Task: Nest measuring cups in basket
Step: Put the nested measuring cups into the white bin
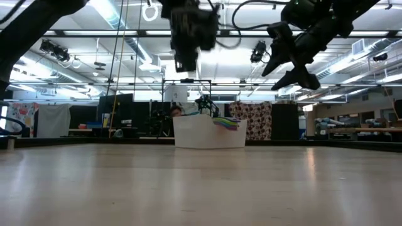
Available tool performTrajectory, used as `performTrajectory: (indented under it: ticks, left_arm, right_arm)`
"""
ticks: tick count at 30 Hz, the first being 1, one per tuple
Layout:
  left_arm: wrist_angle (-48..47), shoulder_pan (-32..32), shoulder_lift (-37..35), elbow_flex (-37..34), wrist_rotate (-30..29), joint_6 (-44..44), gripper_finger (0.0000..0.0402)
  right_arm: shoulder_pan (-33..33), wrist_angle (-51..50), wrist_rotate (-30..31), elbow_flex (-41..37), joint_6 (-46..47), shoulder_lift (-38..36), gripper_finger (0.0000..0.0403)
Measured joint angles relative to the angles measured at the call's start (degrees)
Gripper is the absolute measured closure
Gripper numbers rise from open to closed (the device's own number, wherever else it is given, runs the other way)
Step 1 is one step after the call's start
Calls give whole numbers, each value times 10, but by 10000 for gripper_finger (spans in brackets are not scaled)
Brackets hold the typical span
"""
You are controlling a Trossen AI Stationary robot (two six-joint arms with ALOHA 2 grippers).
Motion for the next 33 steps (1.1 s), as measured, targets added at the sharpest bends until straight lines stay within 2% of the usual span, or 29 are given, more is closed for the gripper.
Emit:
performTrajectory:
  ticks: [3, 7, 12, 16, 22, 28, 33]
  left_arm:
    - [80, -17, 2, -91, -40, -27, 393]
    - [208, -20, 2, -198, -36, -68, 393]
    - [313, -25, 2, -267, -34, -92, 393]
    - [347, -26, 2, -288, -42, -102, 393]
    - [358, -18, 2, -289, -129, -99, 393]
    - [366, 17, 2, -289, -159, -85, 393]
    - [403, 53, 2, -289, -161, -84, 393]
  right_arm:
    - [-10, 3, -14, 0, -14, 0, 194]
    - [-24, 4, -35, 0, -28, 0, 194]
    - [-41, 4, -50, 0, -30, 0, 194]
    - [-51, 4, -52, 0, -30, 0, 194]
    - [-62, 4, -65, 0, -30, 0, 194]
    - [-62, 4, -66, 0, -30, 0, 194]
    - [-62, 10, -66, 0, -30, 0, 194]
